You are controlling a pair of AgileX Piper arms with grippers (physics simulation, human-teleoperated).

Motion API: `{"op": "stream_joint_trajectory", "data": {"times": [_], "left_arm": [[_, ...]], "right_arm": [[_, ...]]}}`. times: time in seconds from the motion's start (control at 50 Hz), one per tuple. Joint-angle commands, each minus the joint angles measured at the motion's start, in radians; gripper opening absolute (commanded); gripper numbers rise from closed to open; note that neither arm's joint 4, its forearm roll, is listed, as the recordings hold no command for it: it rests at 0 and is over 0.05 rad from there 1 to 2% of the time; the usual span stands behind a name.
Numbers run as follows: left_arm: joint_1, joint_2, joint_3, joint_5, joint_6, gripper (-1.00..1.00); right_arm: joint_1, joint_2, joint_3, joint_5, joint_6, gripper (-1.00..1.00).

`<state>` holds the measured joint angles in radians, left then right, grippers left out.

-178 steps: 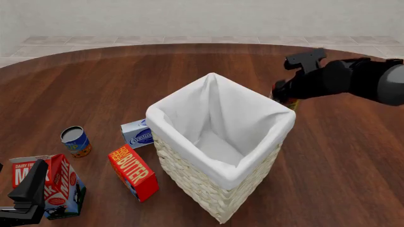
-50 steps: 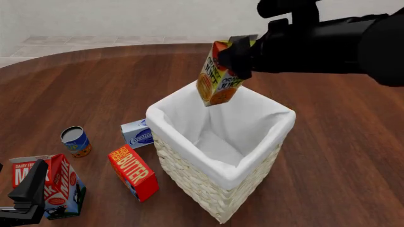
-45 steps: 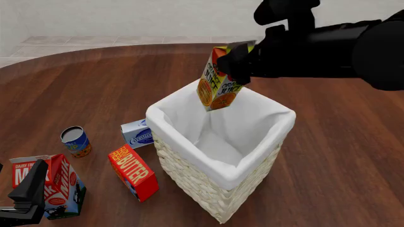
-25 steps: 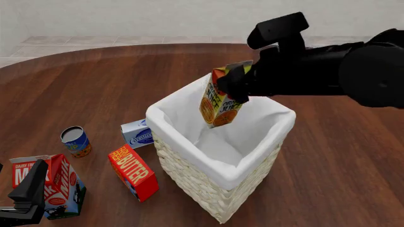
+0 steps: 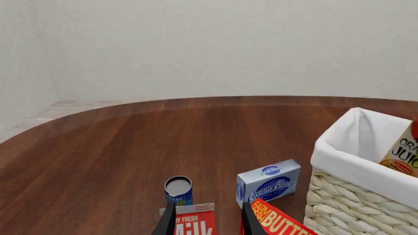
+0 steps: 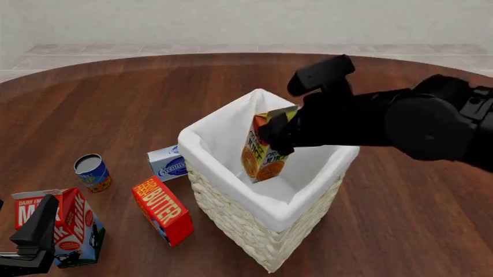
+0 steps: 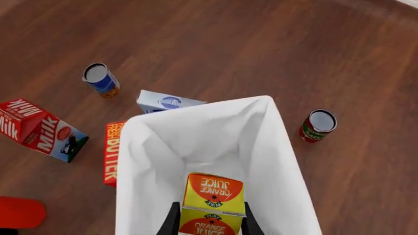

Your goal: Pick up the orange juice, and put it in the basket.

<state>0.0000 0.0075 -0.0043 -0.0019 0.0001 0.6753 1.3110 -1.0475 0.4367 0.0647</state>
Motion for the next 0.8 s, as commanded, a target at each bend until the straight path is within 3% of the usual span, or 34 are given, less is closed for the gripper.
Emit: {"op": "stream_joint_trajectory", "data": {"times": [0.02, 0.62, 0.64, 0.8], "left_arm": [[0.0, 0.0, 0.0, 0.0, 0.0, 1.0], [0.0, 0.0, 0.0, 0.0, 0.0, 1.0], [0.0, 0.0, 0.0, 0.0, 0.0, 1.0], [0.0, 0.0, 0.0, 0.0, 0.0, 1.0]], "right_arm": [[0.008, 0.014, 0.032, -0.03, 0.032, -1.0], [-0.035, 0.082, 0.057, -0.063, -0.012, -1.0], [-0.036, 0.084, 0.057, -0.063, -0.016, 1.0], [-0.036, 0.082, 0.06, -0.062, -0.012, 1.0]]}}
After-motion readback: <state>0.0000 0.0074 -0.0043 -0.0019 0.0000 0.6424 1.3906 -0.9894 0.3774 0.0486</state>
